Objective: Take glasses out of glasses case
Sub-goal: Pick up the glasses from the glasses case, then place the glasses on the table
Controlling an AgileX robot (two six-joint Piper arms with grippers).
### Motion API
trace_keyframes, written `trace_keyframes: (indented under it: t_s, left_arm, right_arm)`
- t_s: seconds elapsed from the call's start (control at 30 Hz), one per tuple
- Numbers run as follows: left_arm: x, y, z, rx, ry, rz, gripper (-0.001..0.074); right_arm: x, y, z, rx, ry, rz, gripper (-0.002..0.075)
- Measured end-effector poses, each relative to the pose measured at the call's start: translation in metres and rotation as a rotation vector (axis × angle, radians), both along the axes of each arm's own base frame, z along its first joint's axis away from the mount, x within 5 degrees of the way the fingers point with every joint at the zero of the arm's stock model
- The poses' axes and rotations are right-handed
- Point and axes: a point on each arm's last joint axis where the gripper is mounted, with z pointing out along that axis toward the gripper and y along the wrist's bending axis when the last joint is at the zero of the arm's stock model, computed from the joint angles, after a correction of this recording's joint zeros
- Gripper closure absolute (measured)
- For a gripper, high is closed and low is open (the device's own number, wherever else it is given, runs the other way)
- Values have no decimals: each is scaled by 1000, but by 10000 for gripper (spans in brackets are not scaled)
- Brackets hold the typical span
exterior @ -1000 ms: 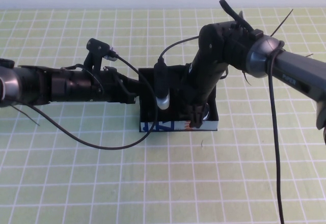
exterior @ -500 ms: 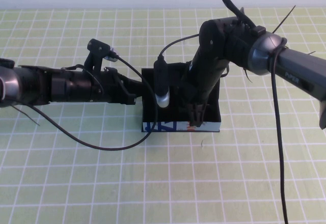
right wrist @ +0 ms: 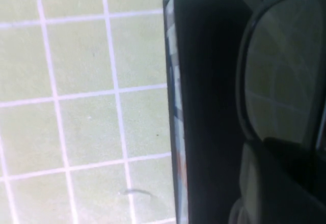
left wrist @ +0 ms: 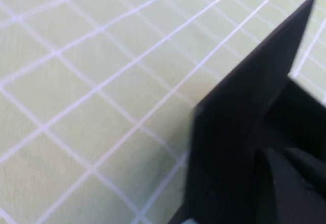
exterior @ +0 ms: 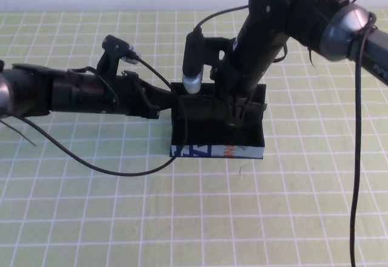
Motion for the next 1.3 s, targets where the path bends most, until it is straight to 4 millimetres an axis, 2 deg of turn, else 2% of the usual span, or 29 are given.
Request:
trace_keyframes:
  t_s: [0.23, 0.33, 0.47, 0.57, 0.63, 0.7, 0.8, 1.0, 1.1, 1.3]
  left_arm:
    - [-17, 4, 57, -4, -92, 1, 739]
    - [-27, 8, 79, 10, -142, 24, 739]
    - [-45, 17, 95, 44, -192, 107, 739]
    - [-58, 26, 101, 75, -220, 184, 739]
    - [-63, 30, 102, 92, -231, 222, 739]
    - [-66, 33, 102, 102, -234, 248, 739]
    - [-67, 34, 98, 105, -220, 262, 739]
    - [-70, 32, 96, 76, -188, 253, 739]
    - [-71, 31, 97, 61, -179, 242, 739]
    - [-72, 30, 97, 45, -166, 235, 739]
  right_arm:
    - [-10, -8, 46, 83, 1, -225, 662]
    - [-15, -22, 70, 102, -23, -406, 663]
    - [-20, -64, 103, 171, -39, -681, 663]
    - [-23, -103, 109, 209, 5, -878, 663]
    - [-25, -127, 98, 202, 66, -990, 663]
    - [-26, -147, 78, 193, 143, -1096, 663]
    - [-24, -161, 42, 225, 234, -1188, 663]
    - [-27, -160, -27, 307, 326, -1300, 663]
    - [-25, -158, -50, 329, 365, -1346, 664]
    - [-18, -154, -80, 314, 427, -1386, 664]
